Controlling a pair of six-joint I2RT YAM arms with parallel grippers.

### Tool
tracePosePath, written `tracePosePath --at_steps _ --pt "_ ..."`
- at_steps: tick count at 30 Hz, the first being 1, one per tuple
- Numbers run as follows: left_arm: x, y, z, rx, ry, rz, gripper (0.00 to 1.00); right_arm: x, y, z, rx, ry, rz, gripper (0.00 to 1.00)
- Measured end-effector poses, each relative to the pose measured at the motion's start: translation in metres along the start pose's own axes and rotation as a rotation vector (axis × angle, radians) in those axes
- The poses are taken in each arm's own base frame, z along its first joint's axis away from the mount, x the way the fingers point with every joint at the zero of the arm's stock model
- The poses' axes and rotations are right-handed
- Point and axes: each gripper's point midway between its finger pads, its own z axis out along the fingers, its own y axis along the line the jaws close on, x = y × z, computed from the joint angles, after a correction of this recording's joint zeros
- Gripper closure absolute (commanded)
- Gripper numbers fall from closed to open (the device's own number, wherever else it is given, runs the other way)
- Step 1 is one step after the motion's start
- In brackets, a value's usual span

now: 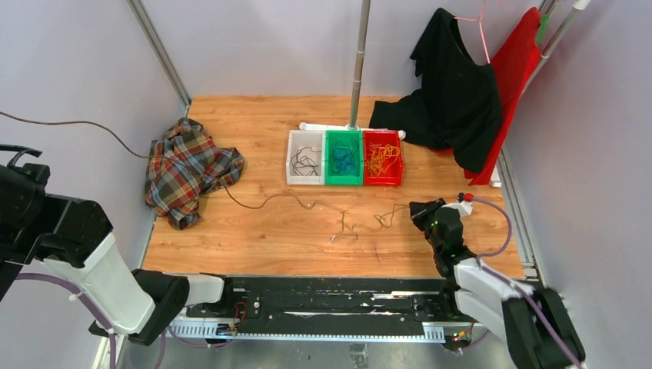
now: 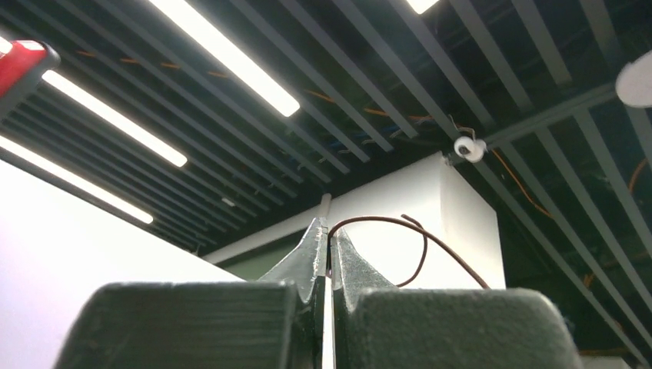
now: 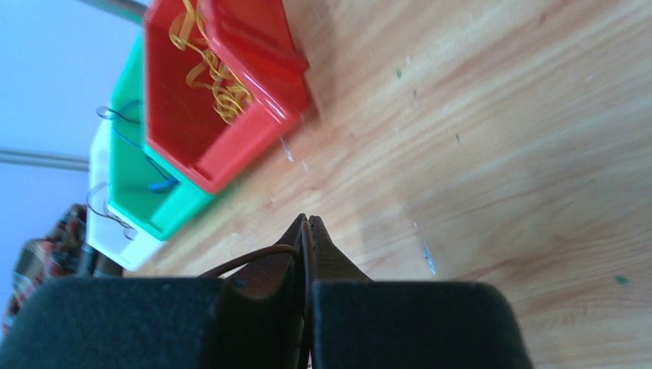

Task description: Untangle the cables

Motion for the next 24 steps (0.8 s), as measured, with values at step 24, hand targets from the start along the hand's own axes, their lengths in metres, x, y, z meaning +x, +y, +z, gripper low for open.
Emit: tracePosePath --at_steps 24 --pt "0.133 -0.205 -0.627 1.943 0.827 -0.196 0.64 -0.06 0.149 -0.044 -0.381 0.084 -0.315 0.99"
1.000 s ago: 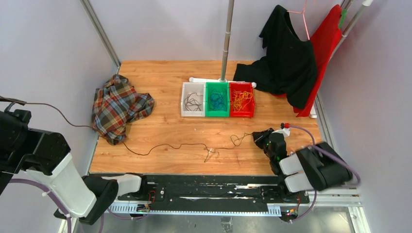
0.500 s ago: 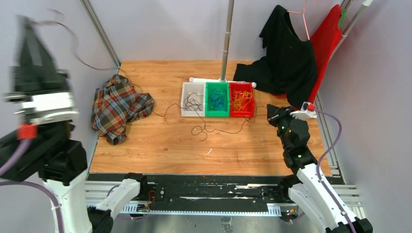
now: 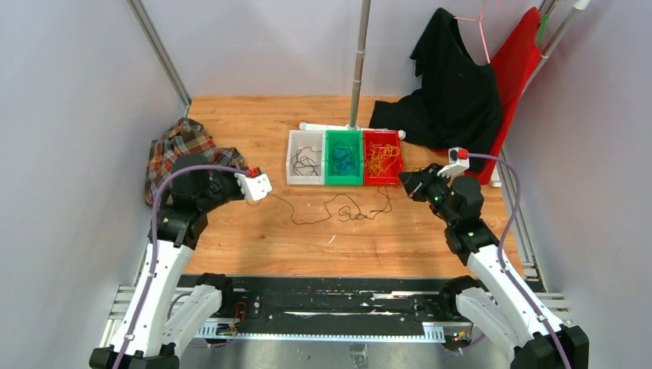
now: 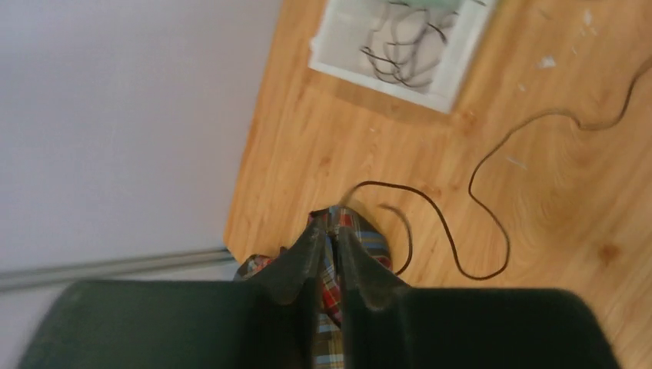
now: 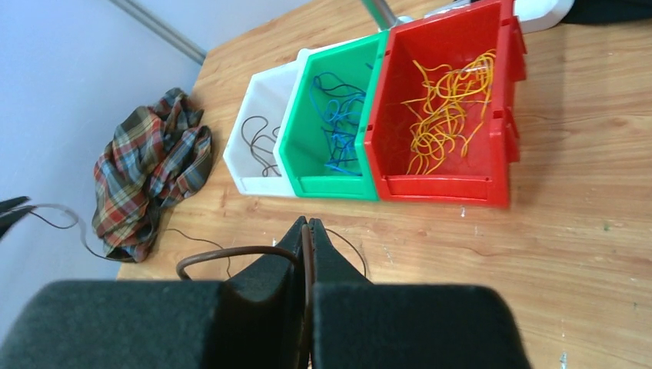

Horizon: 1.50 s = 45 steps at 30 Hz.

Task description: Untangle the cables

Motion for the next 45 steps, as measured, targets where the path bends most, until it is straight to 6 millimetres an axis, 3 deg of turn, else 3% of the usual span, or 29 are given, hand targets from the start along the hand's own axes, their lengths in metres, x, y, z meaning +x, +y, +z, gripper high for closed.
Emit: tracePosePath --at_steps 4,8,10,12,15,19,25,30,35,39,42,45 --pt "0.016 -0.047 0.006 0.153 0.032 0.023 0.32 0.0 0.013 -0.002 -0.054 0.033 -0.018 0.99" --pt "0.001 -0.095 0.011 0.345 -0.017 0.065 0.25 -0.005 0.029 -0.003 -0.119 0.051 -0.023 0.99" --pt "-0.012 -0.117 0.014 0.439 -0.056 0.081 0.12 -0.004 0.036 -0.003 -0.156 0.065 -0.026 0.99" --pt "-0.02 -0.136 0.018 0.528 -0.078 0.078 0.08 0.001 0.042 -0.004 -0.19 0.089 -0.027 0.99" --pt "-0.033 -0.153 0.032 0.637 -0.092 0.01 0.11 0.005 0.048 -0.007 -0.23 0.115 -0.03 0.99" --pt "-0.048 -0.165 0.075 0.693 -0.089 -0.087 0.17 0.01 0.049 -0.013 -0.251 0.119 -0.052 0.99" --pt "-0.064 -0.216 0.115 0.832 -0.052 -0.067 0.3 0.037 0.025 -0.025 -0.205 0.138 -0.072 0.99" --pt "-0.061 -0.237 0.152 0.864 0.005 -0.047 0.45 0.039 0.014 -0.031 -0.157 0.12 -0.096 0.99" --pt "-0.038 -0.253 0.167 0.883 0.084 -0.024 0.61 0.041 0.006 -0.034 -0.128 0.104 -0.114 0.99" --pt "-0.026 -0.261 0.167 0.882 0.104 -0.003 0.96 0.044 0.0 -0.035 -0.106 0.113 -0.125 0.99" --pt "-0.016 -0.262 0.168 0.859 0.138 0.017 0.99 0.046 -0.004 -0.035 -0.088 0.118 -0.133 0.99" --pt "-0.011 -0.249 0.171 0.819 0.171 0.016 0.99 0.046 -0.01 -0.035 -0.058 0.116 -0.138 0.99"
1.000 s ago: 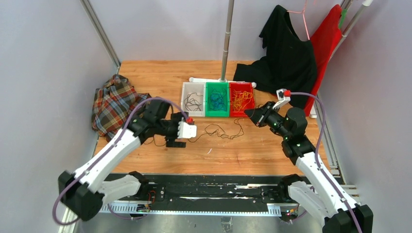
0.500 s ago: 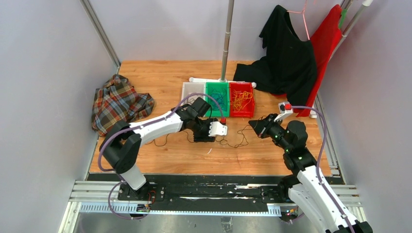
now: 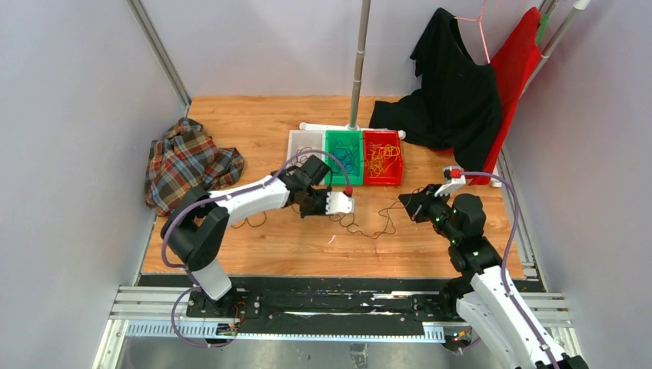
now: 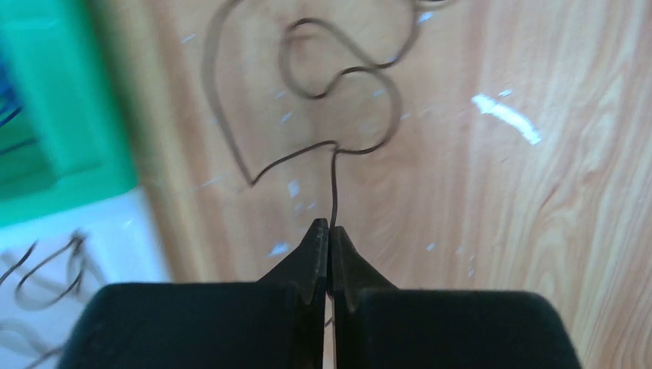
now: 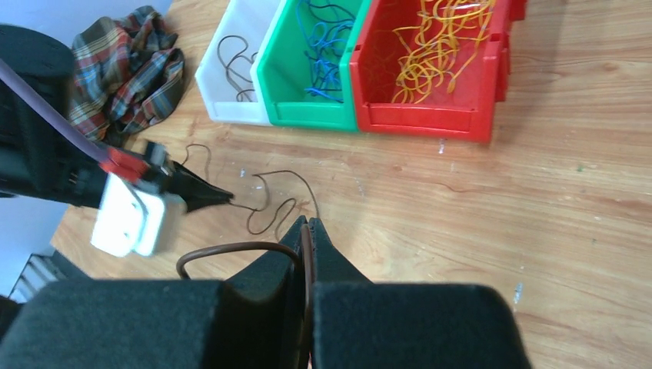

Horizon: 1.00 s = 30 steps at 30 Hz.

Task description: Untangle the cables

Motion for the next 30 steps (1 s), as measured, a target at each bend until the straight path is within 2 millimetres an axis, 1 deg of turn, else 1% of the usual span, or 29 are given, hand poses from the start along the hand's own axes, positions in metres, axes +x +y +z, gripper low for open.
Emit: tracePosePath --at_steps 1,2,4,5,7,8,9,11,12,13,15,18,20,24,28,30 --pt "0.002 0.006 -0.006 -0.014 0.005 -0.019 0.99 0.0 -0.002 0.0 0.011 -0.003 0.0 0.99" --pt "0.004 0.015 -0.017 -0.037 0.008 -0.049 0.99 -0.001 -0.005 -0.001 0.028 -0.008 -0.002 0.99" --pt "0.01 0.041 -0.047 -0.112 0.001 -0.127 0.99 -0.002 -0.014 -0.002 0.079 -0.014 0.001 0.99" --pt "0.013 0.056 -0.068 -0.162 -0.01 -0.172 0.99 -0.004 -0.02 -0.002 0.115 -0.019 0.003 0.99" --pt "0.019 0.085 -0.116 -0.274 -0.045 -0.254 0.99 -0.004 -0.031 -0.003 0.184 -0.019 0.008 0.99" --pt "0.022 0.101 -0.15 -0.35 -0.069 -0.296 0.99 -0.003 -0.039 -0.004 0.228 -0.017 0.012 0.99" --pt "0.025 0.112 -0.181 -0.423 -0.091 -0.324 0.99 -0.002 -0.044 -0.004 0.253 -0.013 0.014 0.99" --pt "0.028 0.122 -0.244 -0.569 -0.134 -0.356 0.99 0.003 -0.056 -0.007 0.312 0.001 0.025 0.99" --pt "0.027 0.121 -0.269 -0.626 -0.154 -0.358 1.0 0.007 -0.062 -0.008 0.344 0.013 0.029 0.99" --pt "0.023 0.118 -0.297 -0.695 -0.18 -0.352 0.99 0.011 -0.068 -0.01 0.377 0.027 0.033 0.99" --pt "0.018 0.109 -0.333 -0.789 -0.211 -0.335 0.99 0.016 -0.077 -0.014 0.427 0.049 0.037 1.0" --pt "0.014 0.099 -0.379 -0.938 -0.234 -0.319 1.0 0.014 -0.086 -0.02 0.496 0.054 0.036 0.99" --pt "0.02 0.099 -0.401 -1.02 -0.226 -0.331 0.99 0.011 -0.092 -0.024 0.543 0.052 0.033 1.0" --pt "0.047 0.109 -0.452 -1.215 -0.179 -0.393 0.99 0.009 -0.107 -0.036 0.638 0.043 0.046 0.99" --pt "0.08 0.116 -0.486 -1.359 -0.131 -0.48 0.99 0.009 -0.122 -0.049 0.717 0.026 0.083 0.99" --pt "0.089 0.118 -0.498 -1.41 -0.126 -0.512 0.99 0.007 -0.129 -0.054 0.75 0.014 0.107 0.99"
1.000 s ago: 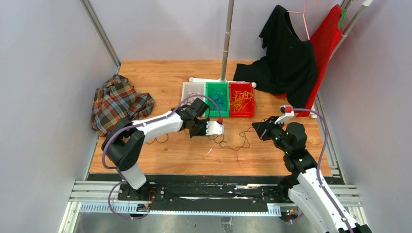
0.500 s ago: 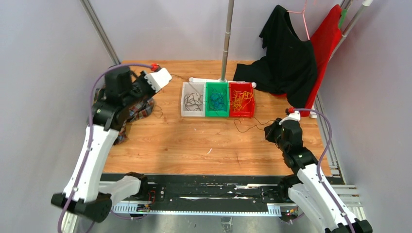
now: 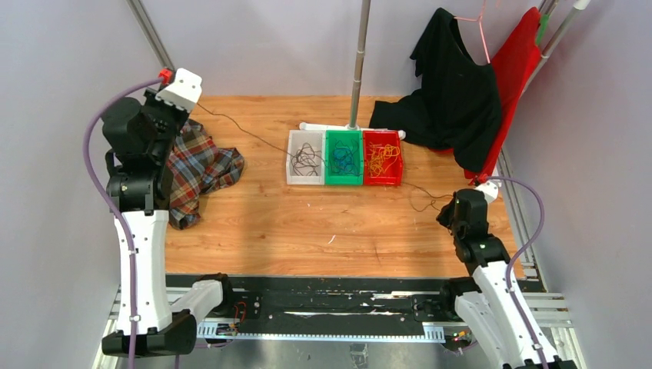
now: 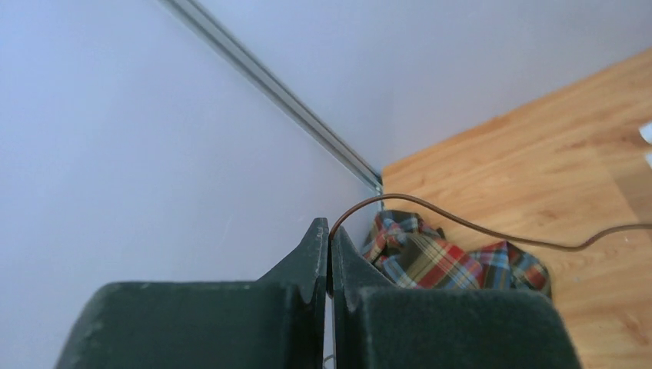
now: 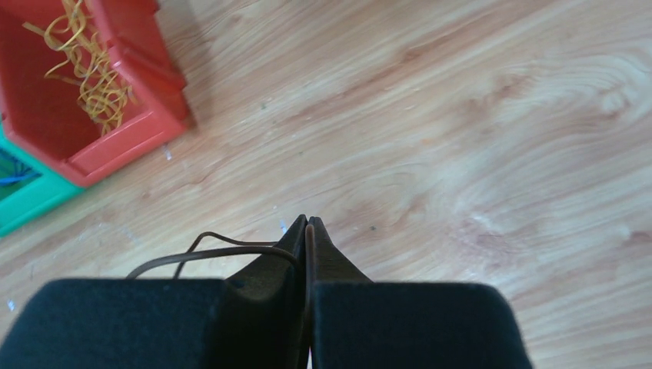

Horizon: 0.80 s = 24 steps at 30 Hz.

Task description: Untangle the cables

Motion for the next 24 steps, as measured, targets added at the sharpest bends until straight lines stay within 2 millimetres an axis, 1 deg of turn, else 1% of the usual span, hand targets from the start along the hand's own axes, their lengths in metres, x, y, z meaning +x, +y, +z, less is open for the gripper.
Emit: tracePosePath --at_steps 5,8,10,12,15,17,19,22,24 --pt "-0.007 0.041 -0.001 -0.153 -0.026 -0.064 0.99 -0.007 -0.023 -0.001 0.081 -0.02 0.063 1.0" --pt "-0.004 0.069 -0.004 -0.263 -0.029 -0.109 0.99 -0.012 -0.036 -0.004 0.123 -0.045 0.1 0.99" --pt "-0.002 0.081 -0.004 -0.315 -0.029 -0.136 0.99 -0.013 -0.04 -0.006 0.137 -0.052 0.111 0.99" --pt "0.0 0.087 -0.003 -0.341 -0.033 -0.161 0.99 -0.014 -0.042 -0.006 0.146 -0.052 0.12 0.99" --pt "-0.004 0.084 -0.002 -0.326 -0.066 -0.197 1.0 -0.013 -0.042 -0.005 0.144 -0.048 0.132 0.99" --pt "-0.004 0.086 -0.003 -0.343 -0.07 -0.207 1.0 -0.014 -0.045 -0.005 0.156 -0.051 0.152 1.0" --pt "0.004 0.099 -0.006 -0.393 -0.05 -0.224 0.99 -0.014 -0.052 -0.006 0.185 -0.056 0.175 0.99" --pt "0.029 0.123 -0.013 -0.491 0.0 -0.272 0.99 -0.012 -0.057 -0.005 0.209 -0.052 0.225 1.0" --pt "0.045 0.132 -0.02 -0.546 0.023 -0.299 1.0 -0.008 -0.061 -0.002 0.228 -0.041 0.263 0.99"
